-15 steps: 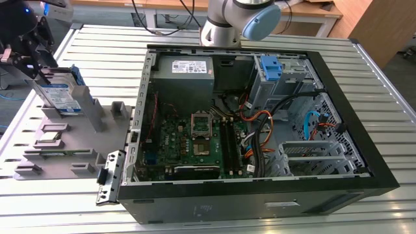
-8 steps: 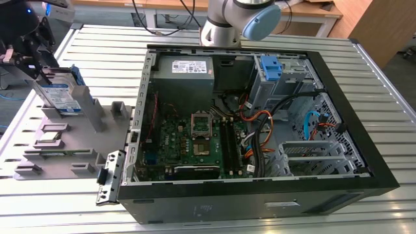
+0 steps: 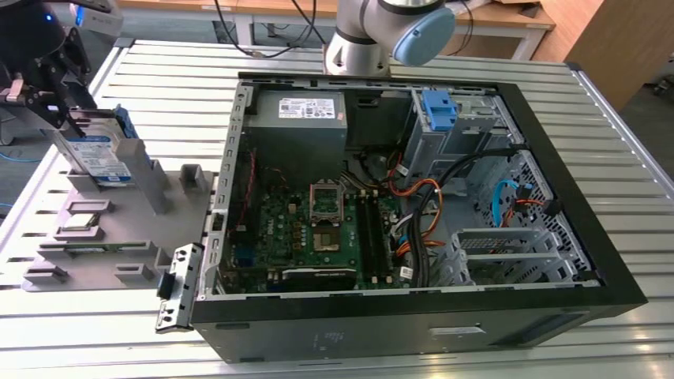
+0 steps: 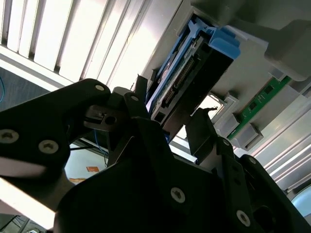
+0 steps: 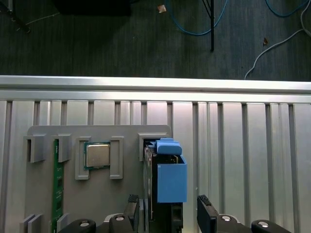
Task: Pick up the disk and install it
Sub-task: 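Pick up the disk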
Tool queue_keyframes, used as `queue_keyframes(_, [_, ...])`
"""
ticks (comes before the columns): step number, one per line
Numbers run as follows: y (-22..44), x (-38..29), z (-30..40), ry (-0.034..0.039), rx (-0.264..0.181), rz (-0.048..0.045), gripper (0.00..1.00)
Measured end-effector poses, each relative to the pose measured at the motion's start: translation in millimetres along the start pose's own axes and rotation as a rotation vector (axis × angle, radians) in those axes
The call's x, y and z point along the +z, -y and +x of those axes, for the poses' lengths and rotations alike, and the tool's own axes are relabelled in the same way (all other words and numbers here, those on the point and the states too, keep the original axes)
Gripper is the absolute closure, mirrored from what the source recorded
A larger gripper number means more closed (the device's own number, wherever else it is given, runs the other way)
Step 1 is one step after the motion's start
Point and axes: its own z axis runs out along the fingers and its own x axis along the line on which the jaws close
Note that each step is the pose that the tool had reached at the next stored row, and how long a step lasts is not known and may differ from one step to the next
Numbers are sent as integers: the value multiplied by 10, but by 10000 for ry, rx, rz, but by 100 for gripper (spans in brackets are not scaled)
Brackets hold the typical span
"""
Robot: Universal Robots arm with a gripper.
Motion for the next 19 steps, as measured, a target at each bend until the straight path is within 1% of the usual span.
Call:
queue_keyframes(8, [1, 13, 3, 1, 0, 1, 41])
queue_keyframes(19, [1, 11, 11, 0, 0, 0, 41])
